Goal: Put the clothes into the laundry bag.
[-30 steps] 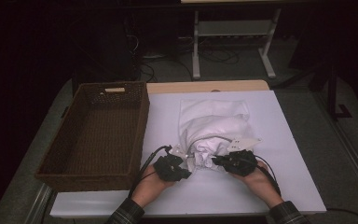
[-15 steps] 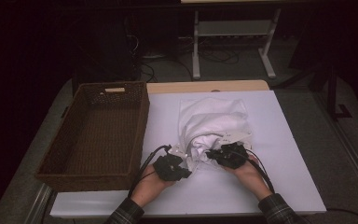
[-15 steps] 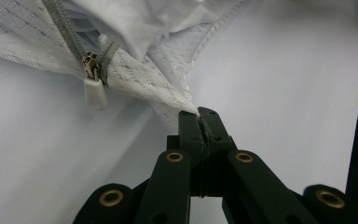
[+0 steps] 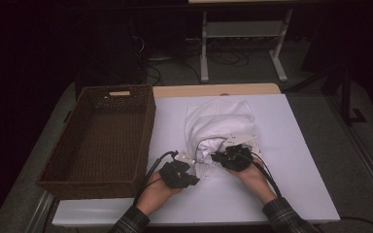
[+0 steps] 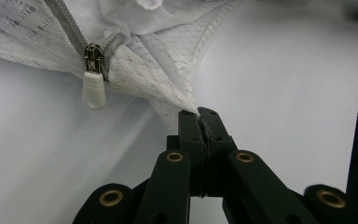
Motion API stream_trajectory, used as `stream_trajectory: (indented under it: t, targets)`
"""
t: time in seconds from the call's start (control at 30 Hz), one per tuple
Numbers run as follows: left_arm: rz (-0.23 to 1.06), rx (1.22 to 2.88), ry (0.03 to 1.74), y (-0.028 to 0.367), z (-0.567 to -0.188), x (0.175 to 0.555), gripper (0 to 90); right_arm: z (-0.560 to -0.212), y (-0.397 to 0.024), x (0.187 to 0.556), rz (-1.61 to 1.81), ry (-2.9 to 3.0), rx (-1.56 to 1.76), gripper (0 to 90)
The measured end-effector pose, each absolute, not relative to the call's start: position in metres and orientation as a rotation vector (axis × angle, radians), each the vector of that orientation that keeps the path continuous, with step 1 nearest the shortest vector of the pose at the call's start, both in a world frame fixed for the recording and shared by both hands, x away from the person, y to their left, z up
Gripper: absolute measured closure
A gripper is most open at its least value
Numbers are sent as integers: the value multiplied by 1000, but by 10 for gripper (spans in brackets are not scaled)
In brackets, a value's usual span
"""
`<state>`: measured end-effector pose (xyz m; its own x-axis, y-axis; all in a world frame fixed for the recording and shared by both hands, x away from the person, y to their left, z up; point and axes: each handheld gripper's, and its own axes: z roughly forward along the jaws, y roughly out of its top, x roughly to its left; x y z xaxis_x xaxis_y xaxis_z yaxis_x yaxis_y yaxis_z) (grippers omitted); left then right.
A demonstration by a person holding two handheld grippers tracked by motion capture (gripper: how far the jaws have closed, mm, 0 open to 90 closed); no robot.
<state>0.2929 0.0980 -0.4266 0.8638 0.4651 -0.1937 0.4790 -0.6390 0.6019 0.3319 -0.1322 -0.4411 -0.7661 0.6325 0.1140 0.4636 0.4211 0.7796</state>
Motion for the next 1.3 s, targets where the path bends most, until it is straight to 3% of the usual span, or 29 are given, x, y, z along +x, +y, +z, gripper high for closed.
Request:
stream_trajectory:
  t: [0.5, 0.87, 1.07, 1.3]
  targets:
    - [-25, 2346, 689, 100, -426, 293, 889, -410, -172, 295, 1303, 2464, 939, 520]
    - [-26, 2353, 685, 99, -426, 294, 888, -436, -200, 289, 1178, 2464, 1118, 380]
    - [-27, 2353, 684, 99, -426, 294, 888, -446, -197, 294, 1138, 2492, 1129, 436]
    - [-28, 2355, 683, 98, -426, 294, 888, -448, -191, 294, 1077, 2500, 1095, 740]
